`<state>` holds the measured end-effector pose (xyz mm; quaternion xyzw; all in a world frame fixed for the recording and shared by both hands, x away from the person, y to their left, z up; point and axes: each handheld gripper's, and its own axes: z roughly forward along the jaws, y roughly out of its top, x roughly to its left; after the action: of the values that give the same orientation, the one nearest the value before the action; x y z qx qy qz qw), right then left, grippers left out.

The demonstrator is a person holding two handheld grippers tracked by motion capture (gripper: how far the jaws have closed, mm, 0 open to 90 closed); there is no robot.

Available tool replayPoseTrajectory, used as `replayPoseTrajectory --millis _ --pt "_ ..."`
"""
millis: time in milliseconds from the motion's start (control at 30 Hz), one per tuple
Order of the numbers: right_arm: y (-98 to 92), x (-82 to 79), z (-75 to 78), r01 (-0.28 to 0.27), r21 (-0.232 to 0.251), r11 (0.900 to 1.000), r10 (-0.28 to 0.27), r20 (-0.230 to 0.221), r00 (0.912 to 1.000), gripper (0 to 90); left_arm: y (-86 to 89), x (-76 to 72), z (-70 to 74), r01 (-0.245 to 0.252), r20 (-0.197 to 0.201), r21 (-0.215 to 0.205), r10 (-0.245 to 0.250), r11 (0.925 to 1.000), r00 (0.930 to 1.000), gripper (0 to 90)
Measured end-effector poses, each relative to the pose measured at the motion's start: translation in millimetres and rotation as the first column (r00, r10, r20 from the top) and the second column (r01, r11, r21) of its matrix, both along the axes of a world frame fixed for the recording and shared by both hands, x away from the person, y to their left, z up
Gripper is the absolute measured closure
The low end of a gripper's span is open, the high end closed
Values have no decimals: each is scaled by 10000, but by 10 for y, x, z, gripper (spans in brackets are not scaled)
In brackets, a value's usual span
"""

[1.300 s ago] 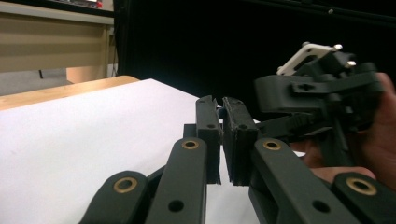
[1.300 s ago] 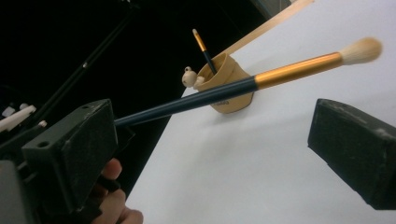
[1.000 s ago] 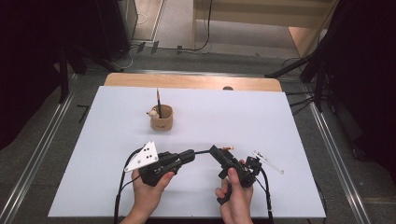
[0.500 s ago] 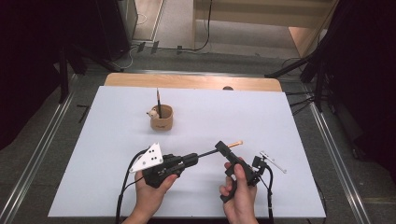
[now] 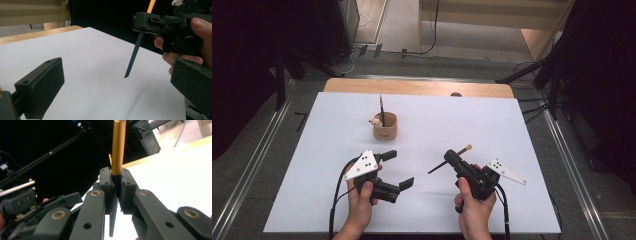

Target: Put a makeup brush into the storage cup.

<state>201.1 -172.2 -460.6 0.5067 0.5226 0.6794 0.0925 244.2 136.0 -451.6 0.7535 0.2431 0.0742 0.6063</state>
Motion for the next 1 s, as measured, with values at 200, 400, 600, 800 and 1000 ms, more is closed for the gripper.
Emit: replayPoseTrajectory --millis 200,400,600,800,1000 --pt "62 -20 68 -3 -953 9954 54 538 9985 845 177 8 9 -354 133 25 353 9994 9993 0" --pt "138 -31 70 -24 -1624 9867 157 812 9966 845 366 1 9 -770 306 115 766 9970 9966 0" --pt "152 -12 84 -99 -2073 9782 319 1029 9942 845 566 -33 -9 -1291 356 229 1282 9914 9911 0" --pt "158 -5 106 -119 -2365 9716 444 1324 9902 845 779 -54 12 -1730 400 193 1722 9847 9843 0" --pt "146 -12 96 -50 -2659 9640 406 1287 9908 845 958 -56 -64 -2087 146 367 2083 9773 9780 0"
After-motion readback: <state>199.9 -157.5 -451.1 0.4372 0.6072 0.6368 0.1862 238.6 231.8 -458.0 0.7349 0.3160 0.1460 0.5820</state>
